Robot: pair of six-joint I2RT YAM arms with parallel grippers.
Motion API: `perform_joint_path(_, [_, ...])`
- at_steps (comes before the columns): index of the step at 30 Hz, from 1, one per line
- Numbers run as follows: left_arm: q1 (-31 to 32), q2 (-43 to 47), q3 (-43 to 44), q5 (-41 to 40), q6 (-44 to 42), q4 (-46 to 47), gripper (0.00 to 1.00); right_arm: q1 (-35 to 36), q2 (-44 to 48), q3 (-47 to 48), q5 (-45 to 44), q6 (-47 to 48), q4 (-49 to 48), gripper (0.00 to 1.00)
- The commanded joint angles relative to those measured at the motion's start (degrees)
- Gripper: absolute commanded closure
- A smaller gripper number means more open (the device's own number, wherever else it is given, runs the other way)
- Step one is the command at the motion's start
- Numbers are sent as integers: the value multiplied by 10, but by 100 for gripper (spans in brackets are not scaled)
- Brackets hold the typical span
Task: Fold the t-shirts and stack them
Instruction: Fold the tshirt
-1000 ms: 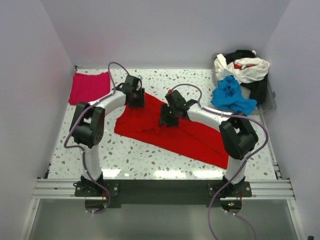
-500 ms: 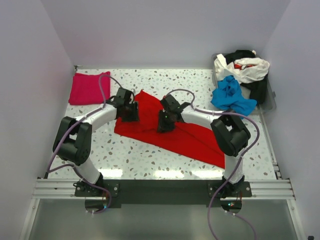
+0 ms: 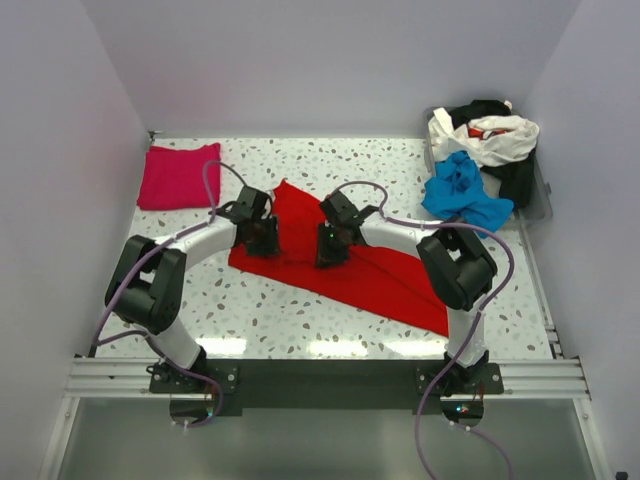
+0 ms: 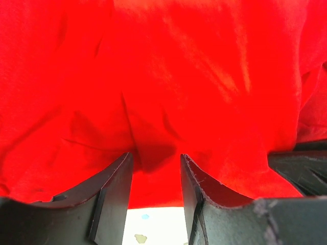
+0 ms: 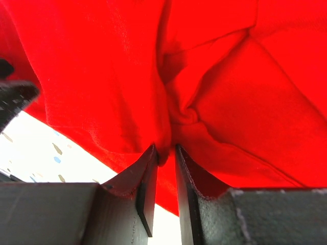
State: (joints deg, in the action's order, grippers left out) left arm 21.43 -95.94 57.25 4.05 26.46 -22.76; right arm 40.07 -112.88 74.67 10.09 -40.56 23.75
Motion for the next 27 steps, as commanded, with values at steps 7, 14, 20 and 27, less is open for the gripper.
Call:
perform_joint_path(7, [18,15,-20,0,25,15,57,0,1,26,1,2,0,77])
perform_joint_path(14, [19,13,-9,-20,23,6,71,0,-5,34,2,4,4,83])
perform_joint_path(20, [19,8,-11,-23,23,7,87,0,-7,39,4,7,9,91])
perform_joint_path(27, [19,16,0,-32,18,-10,100,0,0,41,3,14,24,100])
